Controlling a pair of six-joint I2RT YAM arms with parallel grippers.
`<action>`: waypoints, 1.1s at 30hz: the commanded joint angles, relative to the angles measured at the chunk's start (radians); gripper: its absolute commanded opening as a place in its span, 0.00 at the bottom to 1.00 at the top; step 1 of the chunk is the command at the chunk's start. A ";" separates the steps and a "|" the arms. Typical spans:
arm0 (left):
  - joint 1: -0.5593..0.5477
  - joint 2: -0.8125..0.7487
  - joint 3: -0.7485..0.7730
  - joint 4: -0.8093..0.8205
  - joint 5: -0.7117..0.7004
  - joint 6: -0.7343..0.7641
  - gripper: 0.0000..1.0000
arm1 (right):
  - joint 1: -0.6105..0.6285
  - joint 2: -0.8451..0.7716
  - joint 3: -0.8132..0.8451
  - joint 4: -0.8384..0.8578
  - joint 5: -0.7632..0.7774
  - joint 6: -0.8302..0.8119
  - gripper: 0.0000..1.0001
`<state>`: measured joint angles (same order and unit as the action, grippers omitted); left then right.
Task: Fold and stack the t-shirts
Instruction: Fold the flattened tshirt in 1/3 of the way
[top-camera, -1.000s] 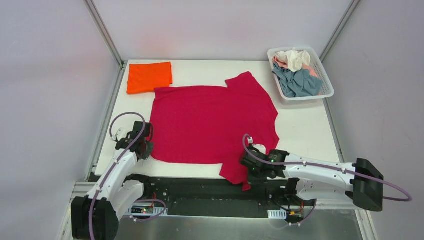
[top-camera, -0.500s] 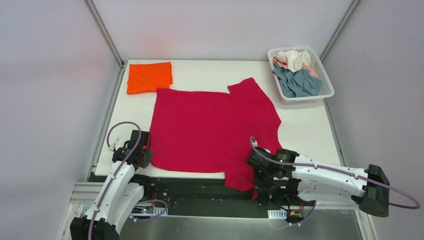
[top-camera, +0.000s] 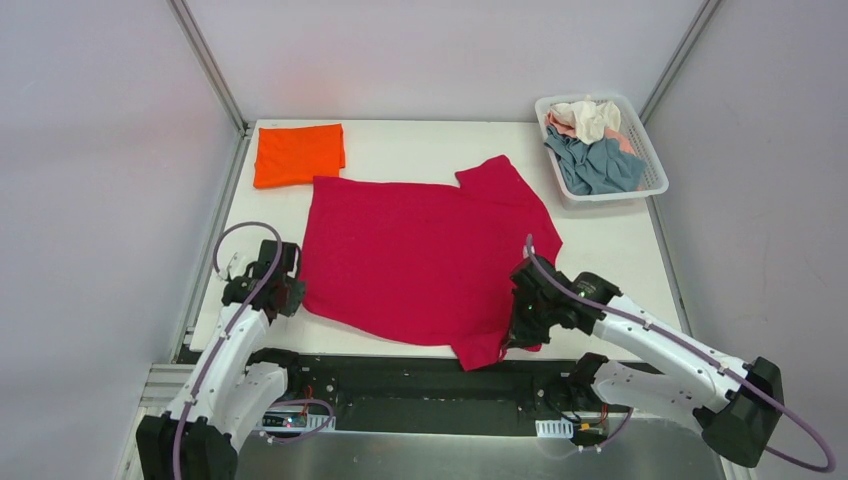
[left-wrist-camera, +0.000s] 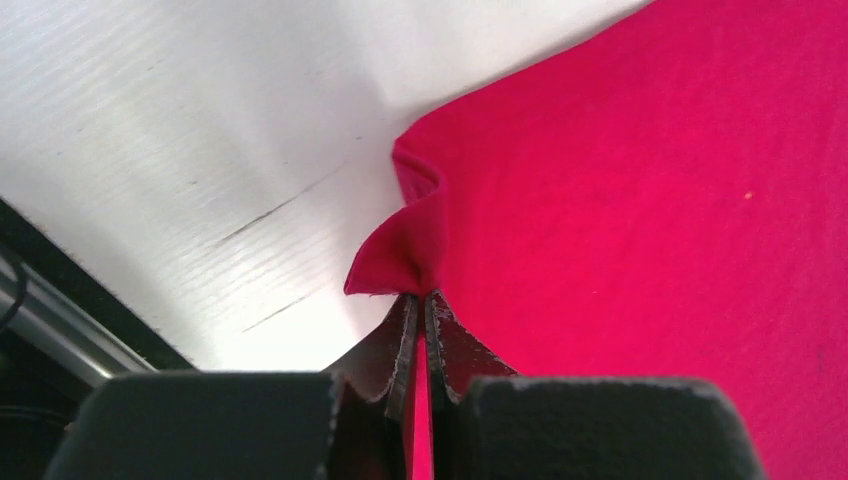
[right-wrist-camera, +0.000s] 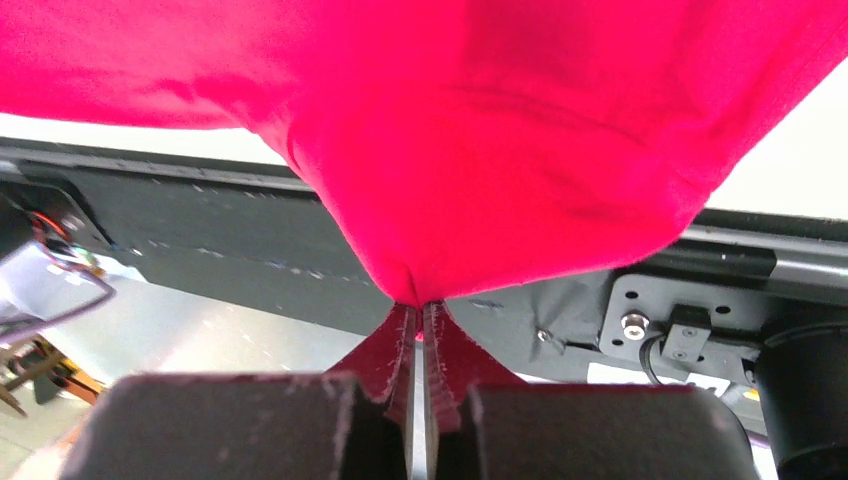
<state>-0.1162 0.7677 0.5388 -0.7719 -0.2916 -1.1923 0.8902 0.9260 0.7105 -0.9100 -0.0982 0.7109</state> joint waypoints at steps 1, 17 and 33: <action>0.002 0.104 0.098 0.074 0.005 0.057 0.00 | -0.106 0.025 0.093 0.030 -0.014 -0.093 0.00; 0.003 0.358 0.243 0.163 -0.049 0.080 0.00 | -0.396 0.130 0.159 0.221 -0.053 -0.179 0.00; 0.003 0.467 0.308 0.174 -0.139 0.080 0.00 | -0.501 0.257 0.225 0.311 -0.088 -0.248 0.00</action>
<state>-0.1165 1.2118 0.8093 -0.6006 -0.3702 -1.1244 0.4095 1.1580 0.8783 -0.6445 -0.1665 0.4995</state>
